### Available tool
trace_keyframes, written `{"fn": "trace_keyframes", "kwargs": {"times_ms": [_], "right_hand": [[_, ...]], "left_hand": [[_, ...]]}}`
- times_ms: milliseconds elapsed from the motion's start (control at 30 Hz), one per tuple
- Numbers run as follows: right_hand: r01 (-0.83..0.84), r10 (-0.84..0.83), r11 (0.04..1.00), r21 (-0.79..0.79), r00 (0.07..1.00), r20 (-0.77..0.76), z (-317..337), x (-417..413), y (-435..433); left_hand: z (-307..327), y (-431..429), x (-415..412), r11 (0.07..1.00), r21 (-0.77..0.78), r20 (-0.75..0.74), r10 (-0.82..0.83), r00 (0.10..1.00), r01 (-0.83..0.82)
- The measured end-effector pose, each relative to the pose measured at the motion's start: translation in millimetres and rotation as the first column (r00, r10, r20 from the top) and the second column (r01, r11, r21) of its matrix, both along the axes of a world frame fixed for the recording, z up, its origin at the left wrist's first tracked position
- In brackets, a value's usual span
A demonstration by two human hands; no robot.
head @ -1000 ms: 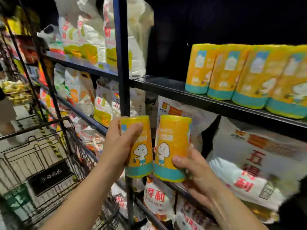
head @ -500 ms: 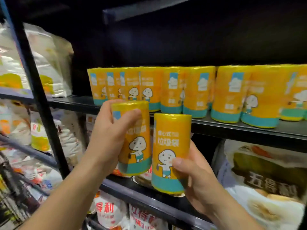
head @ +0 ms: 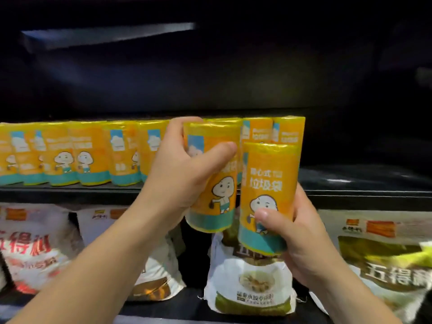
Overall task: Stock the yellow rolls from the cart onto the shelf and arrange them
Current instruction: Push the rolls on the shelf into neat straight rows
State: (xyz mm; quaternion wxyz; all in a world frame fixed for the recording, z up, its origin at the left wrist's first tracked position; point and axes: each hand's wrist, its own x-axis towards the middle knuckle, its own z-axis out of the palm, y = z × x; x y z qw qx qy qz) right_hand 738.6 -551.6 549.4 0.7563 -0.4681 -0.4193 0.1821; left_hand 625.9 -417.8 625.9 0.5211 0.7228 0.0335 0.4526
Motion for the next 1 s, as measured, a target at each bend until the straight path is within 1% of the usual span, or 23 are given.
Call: {"fn": "trace_keyframes", "kwargs": {"times_ms": [133,233,333,400,467,500,600,667,800,900,1000], "right_hand": [[0.144,-0.147,0.989,0.041,0.985,0.088,15.2,28.2,-27.1],[0.28,-0.287,0.958,0.067,0.944,0.163,25.7,45.9,-38.3],[0.433,-0.436,0.899,0.065,0.872,0.223,34.1,61.4,-44.6],[0.501,-0.492,0.864,0.042,0.825,0.278,39.3,70.8,-46.1],[0.556,-0.532,0.83,0.026,0.779,0.331,43.3,79.9,-43.9],[0.584,-0.553,0.812,0.022,0.755,0.353,44.7,84.6,-41.8],[0.664,-0.607,0.748,0.009,0.677,0.416,46.6,97.1,-33.3],[0.701,-0.626,0.713,-0.006,0.64,0.446,46.7,103.8,-26.9],[0.738,-0.63,0.674,-0.022,0.591,0.503,45.6,112.3,-13.2],[0.754,-0.618,0.657,-0.022,0.554,0.558,45.0,115.8,-5.1],[0.757,-0.594,0.652,-0.04,0.543,0.593,42.0,120.4,1.3]], "left_hand": [[15.5,-18.7,31.3,0.993,0.112,-0.022,0.031,0.999,-0.029],[26.7,-28.8,54.5,0.96,0.239,-0.013,0.153,0.988,-0.146],[37.7,-33.5,76.2,0.904,0.357,-0.008,0.254,0.967,-0.234],[43.9,-33.9,88.5,0.857,0.435,-0.01,0.313,0.95,-0.277],[47.4,-32.9,99.2,0.787,0.52,0.002,0.388,0.922,-0.332],[48.4,-32.6,103.8,0.735,0.565,0.014,0.447,0.895,-0.376],[47.5,-30.8,116.2,0.565,0.659,0.078,0.606,0.792,-0.497],[44.8,-28.3,122.6,0.5,0.686,0.092,0.66,0.746,-0.528],[35.5,-21.4,130.4,0.421,0.72,0.1,0.723,0.683,-0.551],[30.8,-15.0,134.3,0.4,0.722,0.091,0.754,0.65,-0.564],[26.3,-9.2,139.3,0.353,0.747,0.086,0.789,0.609,-0.564]]}}
